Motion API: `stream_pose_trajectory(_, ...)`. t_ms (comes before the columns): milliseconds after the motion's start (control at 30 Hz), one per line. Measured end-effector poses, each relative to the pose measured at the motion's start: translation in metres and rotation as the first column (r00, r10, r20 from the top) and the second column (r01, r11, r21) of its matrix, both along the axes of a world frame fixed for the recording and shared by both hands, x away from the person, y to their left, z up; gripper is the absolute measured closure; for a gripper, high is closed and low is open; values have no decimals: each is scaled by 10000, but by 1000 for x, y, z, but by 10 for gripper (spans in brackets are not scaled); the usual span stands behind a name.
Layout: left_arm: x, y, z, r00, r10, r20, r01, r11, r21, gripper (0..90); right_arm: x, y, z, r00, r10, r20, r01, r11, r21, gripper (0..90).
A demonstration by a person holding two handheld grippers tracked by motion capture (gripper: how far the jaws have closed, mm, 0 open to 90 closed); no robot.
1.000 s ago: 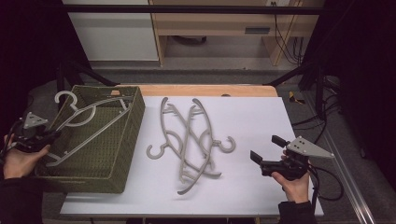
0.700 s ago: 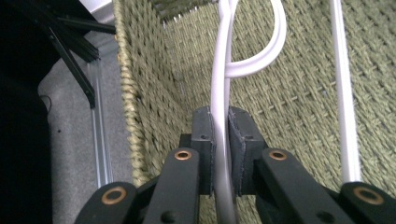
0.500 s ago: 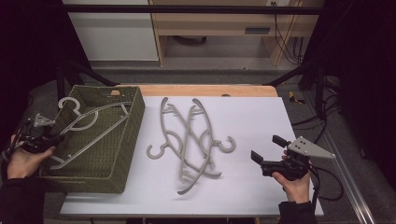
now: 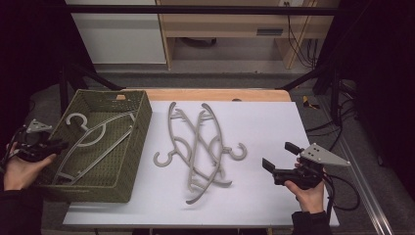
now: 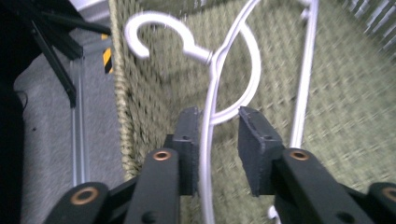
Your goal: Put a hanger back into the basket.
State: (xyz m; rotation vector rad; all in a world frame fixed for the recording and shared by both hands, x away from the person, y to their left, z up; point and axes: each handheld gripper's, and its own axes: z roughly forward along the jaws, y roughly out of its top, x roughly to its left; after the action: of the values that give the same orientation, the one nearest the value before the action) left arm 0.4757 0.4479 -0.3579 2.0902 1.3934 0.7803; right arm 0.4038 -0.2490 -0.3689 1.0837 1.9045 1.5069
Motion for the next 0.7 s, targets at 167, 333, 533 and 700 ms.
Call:
stream_pose_trajectory(167,-14,-18,14,9934,-392,1080,498,9940,-973,568,0,0,0,10000,-18,-19,18,10000,-2,20)
stream_pose_trajectory(333,-27,-43,24,9688,-965,2281,1382,9749,-1747,435,0,1,0,10000,-50,-2,50,10000,-49,23)
stream_pose_trajectory(533,-37,-79,25,9368,-1469,3175,2410,9288,-2815,350,0,2,0,10000,-12,-83,12,10000,-52,23)
stream_pose_trajectory(700,-44,-110,22,9155,-1859,3567,3062,8972,-3183,265,0,3,0,10000,-20,-83,20,10000,-35,22)
